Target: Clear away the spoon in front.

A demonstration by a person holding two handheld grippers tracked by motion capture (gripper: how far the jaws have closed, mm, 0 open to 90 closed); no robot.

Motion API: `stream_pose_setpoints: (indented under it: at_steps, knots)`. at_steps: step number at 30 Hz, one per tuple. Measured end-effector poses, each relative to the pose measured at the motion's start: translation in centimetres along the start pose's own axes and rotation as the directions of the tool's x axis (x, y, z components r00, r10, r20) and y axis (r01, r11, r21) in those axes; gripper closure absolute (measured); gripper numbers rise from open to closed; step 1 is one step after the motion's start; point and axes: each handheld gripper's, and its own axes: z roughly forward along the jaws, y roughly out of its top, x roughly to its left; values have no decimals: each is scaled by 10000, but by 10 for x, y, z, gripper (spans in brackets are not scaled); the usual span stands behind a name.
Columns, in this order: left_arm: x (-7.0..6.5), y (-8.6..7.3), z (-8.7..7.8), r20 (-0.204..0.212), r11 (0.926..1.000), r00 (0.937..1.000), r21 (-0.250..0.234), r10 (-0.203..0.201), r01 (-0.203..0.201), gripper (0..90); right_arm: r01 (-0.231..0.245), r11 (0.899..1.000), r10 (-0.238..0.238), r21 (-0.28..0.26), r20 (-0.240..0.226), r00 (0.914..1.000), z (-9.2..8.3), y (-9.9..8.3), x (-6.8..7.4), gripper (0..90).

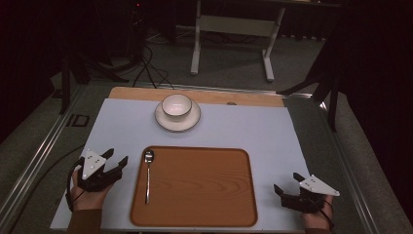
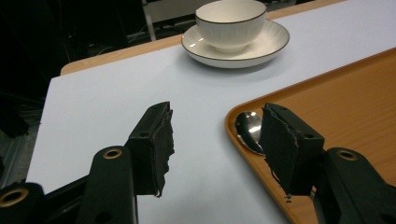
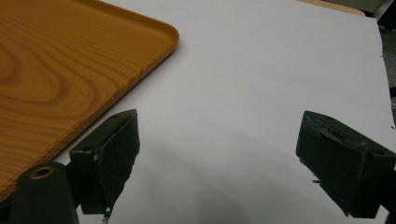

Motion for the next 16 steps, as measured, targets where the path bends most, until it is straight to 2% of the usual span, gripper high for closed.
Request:
stream_pose_setpoints:
  at_steps: [10,11,16]
  knots:
    - [17,-10,12,-429,9988,9987,380,-276,293,437,-52,10000,51,60,33,10000,0,-1,-1,133]
    - [24,-13,15,-587,9977,9971,442,-495,521,437,-20,10000,19,84,19,10000,1,-1,-2,128]
    - [30,-15,20,-700,9957,9952,578,-677,718,436,-14,9999,14,100,18,10000,1,-2,-2,124]
